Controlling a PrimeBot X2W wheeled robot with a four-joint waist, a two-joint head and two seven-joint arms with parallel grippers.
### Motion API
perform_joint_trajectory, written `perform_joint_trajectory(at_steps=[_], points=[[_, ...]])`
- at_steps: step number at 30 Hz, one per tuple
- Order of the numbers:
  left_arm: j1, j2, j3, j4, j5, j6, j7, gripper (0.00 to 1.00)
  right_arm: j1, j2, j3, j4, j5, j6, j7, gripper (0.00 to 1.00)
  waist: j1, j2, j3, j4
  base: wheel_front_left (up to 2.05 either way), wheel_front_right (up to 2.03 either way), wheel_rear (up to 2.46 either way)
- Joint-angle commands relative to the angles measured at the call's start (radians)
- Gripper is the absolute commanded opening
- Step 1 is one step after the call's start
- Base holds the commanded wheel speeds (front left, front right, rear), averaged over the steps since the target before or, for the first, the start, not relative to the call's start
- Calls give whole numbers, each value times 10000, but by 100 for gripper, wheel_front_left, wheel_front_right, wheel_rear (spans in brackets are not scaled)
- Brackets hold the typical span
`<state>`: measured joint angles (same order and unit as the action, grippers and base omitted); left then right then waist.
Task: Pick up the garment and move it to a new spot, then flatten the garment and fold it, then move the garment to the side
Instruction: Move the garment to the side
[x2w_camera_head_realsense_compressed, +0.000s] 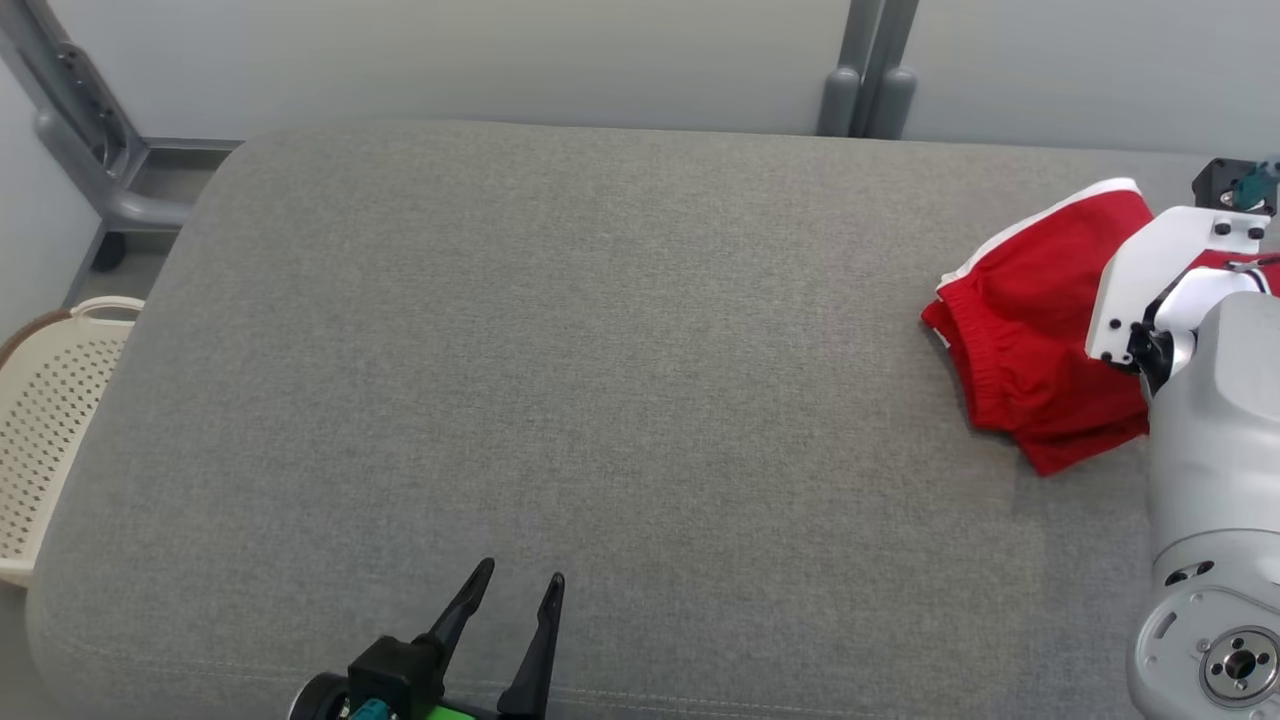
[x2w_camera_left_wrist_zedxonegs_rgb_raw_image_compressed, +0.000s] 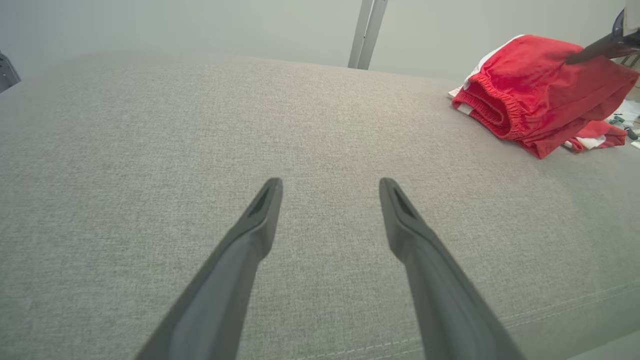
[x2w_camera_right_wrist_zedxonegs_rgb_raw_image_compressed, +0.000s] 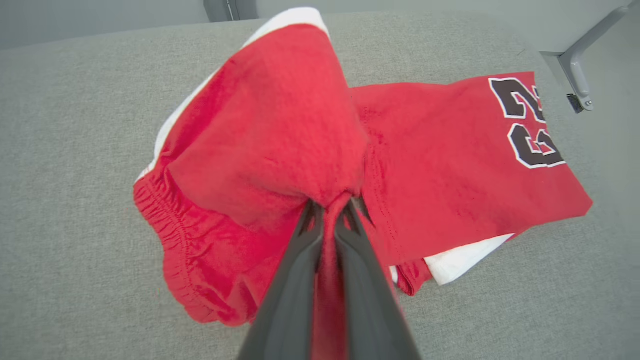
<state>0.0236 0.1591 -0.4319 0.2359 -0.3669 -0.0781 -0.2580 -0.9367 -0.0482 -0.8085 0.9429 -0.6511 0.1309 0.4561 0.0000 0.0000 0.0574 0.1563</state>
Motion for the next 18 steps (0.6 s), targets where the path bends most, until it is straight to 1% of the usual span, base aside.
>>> perform_joint_trajectory(at_steps=[1,7,12,18], points=[[-164,36,-13,-5,69,-25,-75,100,-149,-48,-2,-106,16,-4,-75,0,0,0,209,-256,0,0,0],[-304,99,-56,-32,117,-53,-62,100,-352,-45,-190,-614,-4,-4,-190,0,0,0,521,-542,0,0,0],[-408,168,-109,-39,162,-77,-65,100,-461,-50,-548,-1110,-18,-4,-267,0,0,0,805,-628,0,0,0],[-503,364,-158,-130,214,-87,-6,100,-557,-46,-1404,-1724,28,-4,-395,0,0,0,1162,-666,0,0,0]])
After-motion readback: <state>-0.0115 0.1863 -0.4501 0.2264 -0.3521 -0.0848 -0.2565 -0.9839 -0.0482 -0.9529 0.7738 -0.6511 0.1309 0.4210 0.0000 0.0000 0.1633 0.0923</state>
